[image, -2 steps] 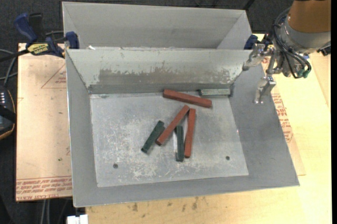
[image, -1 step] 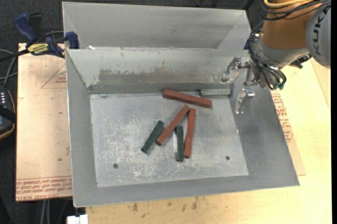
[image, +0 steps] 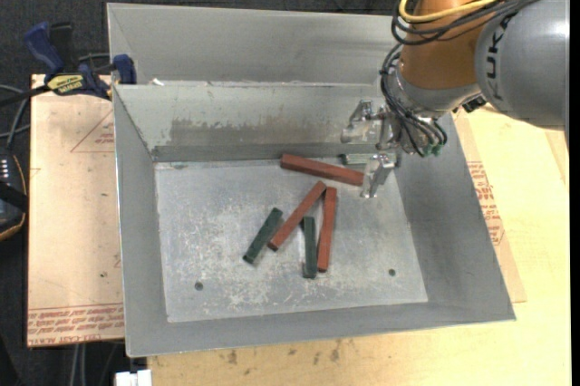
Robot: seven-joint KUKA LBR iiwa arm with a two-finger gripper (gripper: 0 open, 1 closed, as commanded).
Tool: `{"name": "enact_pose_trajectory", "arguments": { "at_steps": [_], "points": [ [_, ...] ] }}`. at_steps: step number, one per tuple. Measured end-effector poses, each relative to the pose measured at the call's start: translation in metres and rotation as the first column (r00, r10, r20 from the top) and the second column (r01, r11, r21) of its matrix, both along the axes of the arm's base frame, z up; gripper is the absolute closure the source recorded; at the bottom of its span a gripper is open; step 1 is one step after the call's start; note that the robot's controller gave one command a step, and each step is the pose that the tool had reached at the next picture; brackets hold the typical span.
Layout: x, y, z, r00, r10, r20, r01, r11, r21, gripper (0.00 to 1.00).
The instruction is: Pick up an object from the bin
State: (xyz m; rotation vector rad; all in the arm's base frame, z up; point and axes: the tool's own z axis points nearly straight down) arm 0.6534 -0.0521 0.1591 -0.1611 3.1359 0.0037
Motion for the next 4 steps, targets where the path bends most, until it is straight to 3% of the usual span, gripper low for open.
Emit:
{"name": "enact_pose_trajectory", "arguments": {
  "at_steps": [1,2,3,4],
  "points": [
    [-0.026,0.038,-0.033,0.997,-0.076,-0.003,0.076,0.997,0.000,0.00],
    [0.000,0.051,-0.082,0.967,-0.255,0.005,0.255,0.967,0.001,0.00],
    [0.000,0.050,-0.077,0.967,-0.256,0.008,0.256,0.967,0.000,1.00],
    [0.000,0.050,-0.077,0.967,-0.255,0.008,0.255,0.967,0.000,1.00]
  ]
}}
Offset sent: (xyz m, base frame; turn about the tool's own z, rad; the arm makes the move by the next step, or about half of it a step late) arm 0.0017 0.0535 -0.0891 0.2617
